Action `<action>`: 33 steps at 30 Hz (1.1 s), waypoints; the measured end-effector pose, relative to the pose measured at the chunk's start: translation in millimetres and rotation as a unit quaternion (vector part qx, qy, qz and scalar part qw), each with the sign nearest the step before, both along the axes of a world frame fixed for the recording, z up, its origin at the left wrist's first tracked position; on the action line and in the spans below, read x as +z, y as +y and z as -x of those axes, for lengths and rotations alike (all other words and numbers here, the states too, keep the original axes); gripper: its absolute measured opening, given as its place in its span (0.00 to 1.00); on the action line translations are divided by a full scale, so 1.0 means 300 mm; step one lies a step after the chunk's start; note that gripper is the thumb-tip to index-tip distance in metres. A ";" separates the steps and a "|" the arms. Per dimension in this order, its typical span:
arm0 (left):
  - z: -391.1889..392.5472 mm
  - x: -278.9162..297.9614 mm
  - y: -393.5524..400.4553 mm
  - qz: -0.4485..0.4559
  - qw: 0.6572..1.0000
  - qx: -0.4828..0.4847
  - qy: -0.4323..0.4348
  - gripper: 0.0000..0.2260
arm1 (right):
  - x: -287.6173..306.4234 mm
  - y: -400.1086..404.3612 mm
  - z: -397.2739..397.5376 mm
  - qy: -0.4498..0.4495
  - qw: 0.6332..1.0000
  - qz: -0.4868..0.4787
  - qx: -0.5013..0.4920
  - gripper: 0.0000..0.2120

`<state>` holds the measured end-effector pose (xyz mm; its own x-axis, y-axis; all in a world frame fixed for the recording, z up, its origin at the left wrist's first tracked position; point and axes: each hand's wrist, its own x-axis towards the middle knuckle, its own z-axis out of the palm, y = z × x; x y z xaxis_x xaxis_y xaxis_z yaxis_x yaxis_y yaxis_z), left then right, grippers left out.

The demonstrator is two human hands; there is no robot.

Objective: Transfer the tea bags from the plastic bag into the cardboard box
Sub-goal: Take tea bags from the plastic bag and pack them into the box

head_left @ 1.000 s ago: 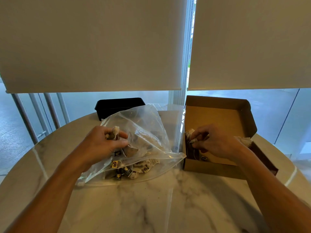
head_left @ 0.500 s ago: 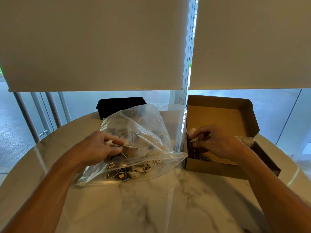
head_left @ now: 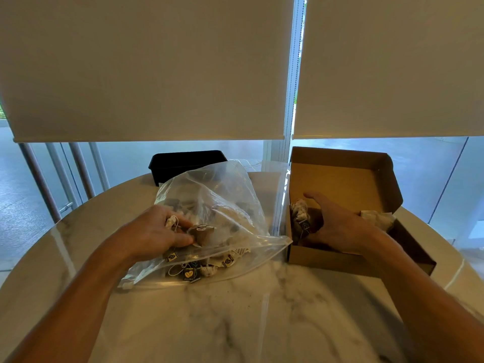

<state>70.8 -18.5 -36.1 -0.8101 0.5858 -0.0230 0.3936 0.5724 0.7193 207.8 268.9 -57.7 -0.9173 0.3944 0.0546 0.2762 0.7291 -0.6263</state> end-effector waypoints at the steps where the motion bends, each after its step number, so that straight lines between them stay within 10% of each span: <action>1: -0.004 0.001 0.003 0.002 1.000 0.000 0.001 0.09 | -0.004 0.001 0.004 0.003 1.000 0.001 -0.007 0.46; 16: -0.011 0.008 0.016 -0.111 0.994 0.017 0.012 0.04 | 0.035 0.003 -0.028 0.002 0.999 -0.007 -0.034 0.46; 21: -0.022 0.010 0.030 -0.159 0.987 0.013 0.035 0.04 | 0.114 -0.116 -0.033 0.144 0.988 0.014 -0.051 0.29; 33: -0.093 0.019 0.075 -0.225 0.966 -0.083 0.098 0.07 | 0.085 -0.374 0.022 0.163 0.975 0.110 0.105 0.04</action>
